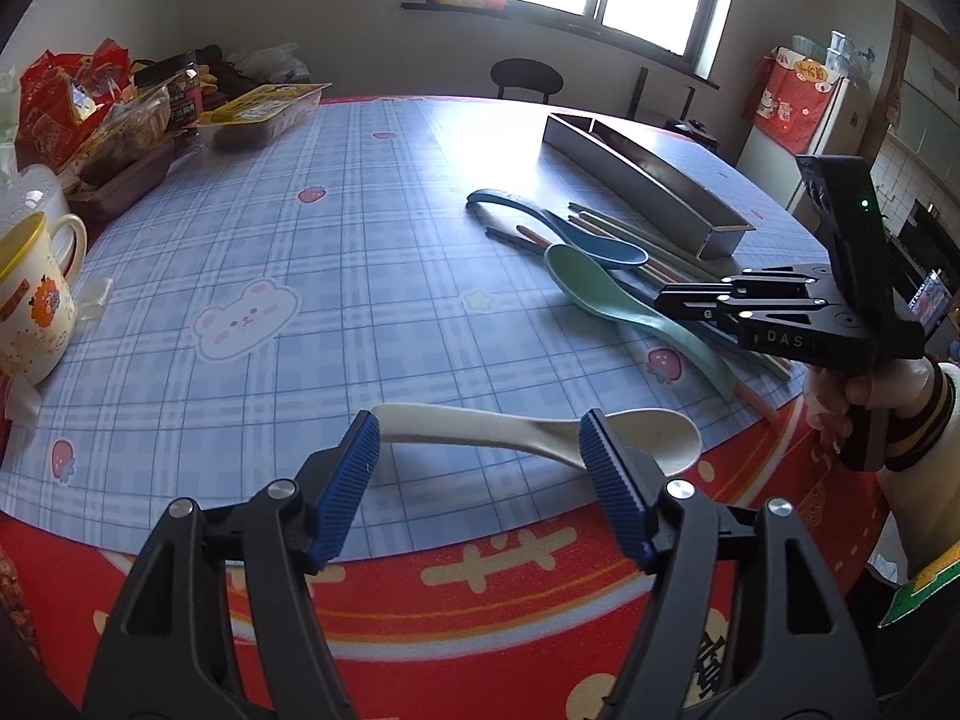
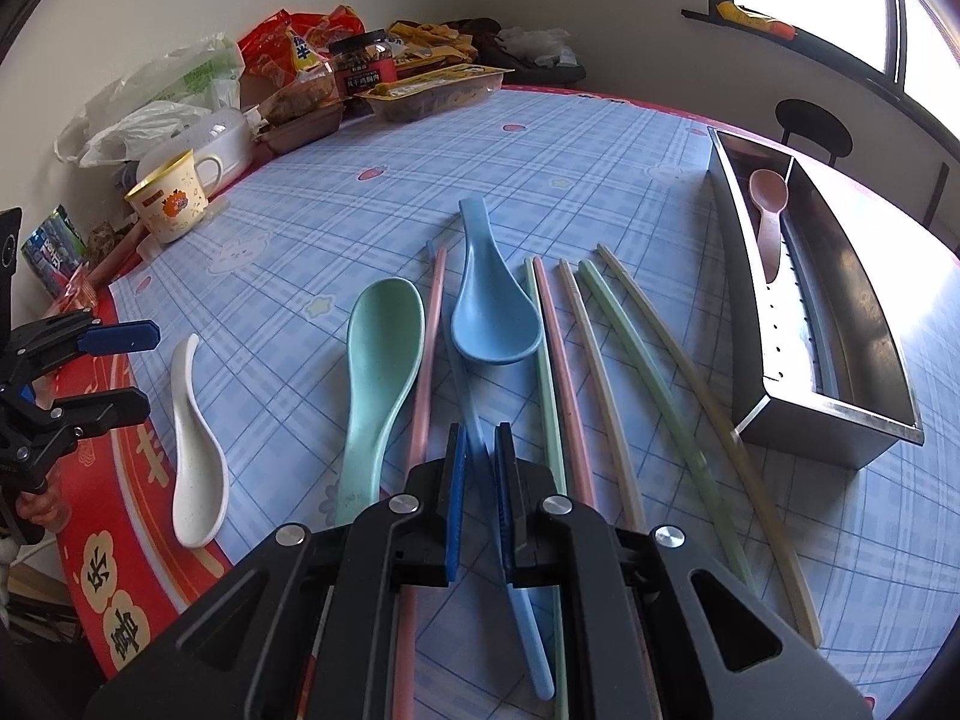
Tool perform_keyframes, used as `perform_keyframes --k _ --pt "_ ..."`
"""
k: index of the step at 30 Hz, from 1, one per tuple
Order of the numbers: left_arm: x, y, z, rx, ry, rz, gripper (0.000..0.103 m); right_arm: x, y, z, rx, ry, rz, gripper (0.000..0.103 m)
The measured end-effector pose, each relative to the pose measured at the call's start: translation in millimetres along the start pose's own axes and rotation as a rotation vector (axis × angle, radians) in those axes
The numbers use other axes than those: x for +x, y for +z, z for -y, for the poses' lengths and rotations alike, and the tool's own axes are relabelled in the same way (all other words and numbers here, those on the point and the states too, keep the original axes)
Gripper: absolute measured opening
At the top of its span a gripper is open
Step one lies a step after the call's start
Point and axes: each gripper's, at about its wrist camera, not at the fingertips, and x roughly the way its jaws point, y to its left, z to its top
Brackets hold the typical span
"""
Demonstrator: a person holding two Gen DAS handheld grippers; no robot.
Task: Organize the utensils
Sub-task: 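Move the left tool down over the white spoon handle, then close the left tool on the white spoon and lift it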
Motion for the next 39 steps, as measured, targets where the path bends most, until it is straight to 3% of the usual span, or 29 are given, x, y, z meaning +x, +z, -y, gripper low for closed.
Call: perform_keyframes --k 2,3,4,7,10,14,18,33,39 --pt "-1.6 -4.7 -2.2 -0.031 0.007 -0.021 0.065 0.1 0.0 -0.2 0.002 0.002 0.0 0.01" --pt "-2.0 -6.8 -2.9 -0.048 -0.003 -0.034 0.057 0.0 0.0 0.5 0.004 0.005 0.0 0.01" --pt "-1.8 -9.6 -3.0 -0.064 -0.019 -0.052 0.049 -0.2 0.3 1.2 0.007 0.009 0.0 0.01" --pt "1.1 -15.9 1.8 -0.104 -0.089 -0.094 0.039 -0.2 0.9 2.0 0.01 0.013 0.0 0.01" --pt "6.3 -17.0 5.5 -0.171 -0.15 -0.111 0.04 -0.3 1.0 1.7 0.01 0.012 0.001 0.01" --pt "14.0 -10.7 -10.5 -0.377 -0.219 -0.097 0.049 -0.5 1.0 1.4 0.008 0.013 0.0 0.01" --pt "22.2 -4.5 -15.9 -0.484 -0.211 -0.082 0.051 -0.8 1.6 0.7 0.002 0.012 0.002 0.01" --pt "45.9 24.1 12.1 -0.424 -0.061 -0.041 0.049 -1.2 1.1 2.4 0.014 0.032 0.007 0.01" --pt "49.0 24.8 8.1 -0.431 -0.055 -0.039 0.04 -1.5 1.1 2.4 0.017 0.035 0.008 0.01"
